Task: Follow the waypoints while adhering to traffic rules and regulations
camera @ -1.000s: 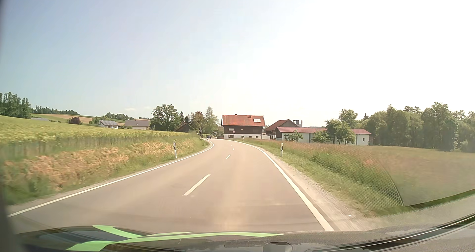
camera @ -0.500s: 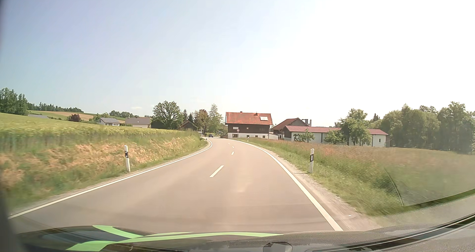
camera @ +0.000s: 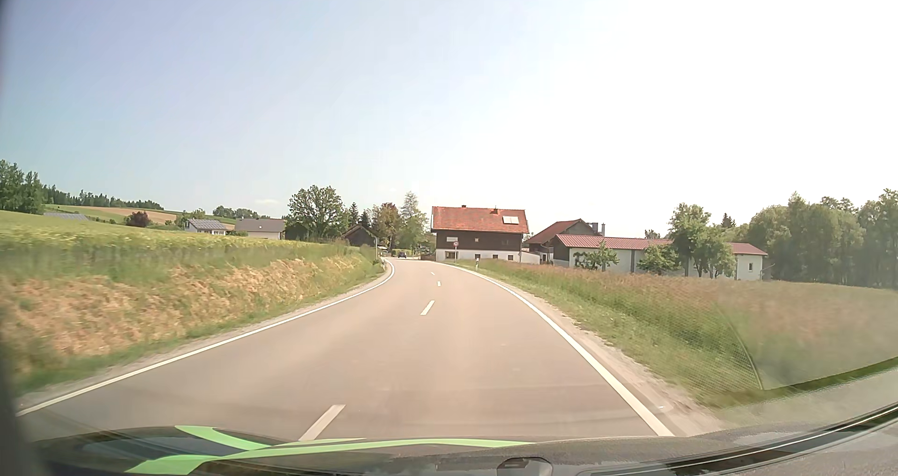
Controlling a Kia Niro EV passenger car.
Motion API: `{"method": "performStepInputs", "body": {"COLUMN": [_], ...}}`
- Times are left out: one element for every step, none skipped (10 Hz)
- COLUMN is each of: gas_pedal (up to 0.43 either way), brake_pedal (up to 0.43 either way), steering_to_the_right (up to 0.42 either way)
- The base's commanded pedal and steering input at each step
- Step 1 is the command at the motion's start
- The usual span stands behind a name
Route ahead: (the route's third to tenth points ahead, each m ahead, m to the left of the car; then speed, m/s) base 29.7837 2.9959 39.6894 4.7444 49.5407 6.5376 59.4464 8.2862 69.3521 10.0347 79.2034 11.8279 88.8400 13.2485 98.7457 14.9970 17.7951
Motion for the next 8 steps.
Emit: {"method": "performStepInputs", "body": {"gas_pedal": [0.000,0.000,0.000,0.000,0.000,0.000,0.000,0.000], "brake_pedal": [0.000,0.018,0.073,0.104,0.128,0.146,0.159,0.165], "steering_to_the_right": [-0.009,-0.009,-0.009,-0.009,-0.011,-0.014,-0.015,-0.017]}}
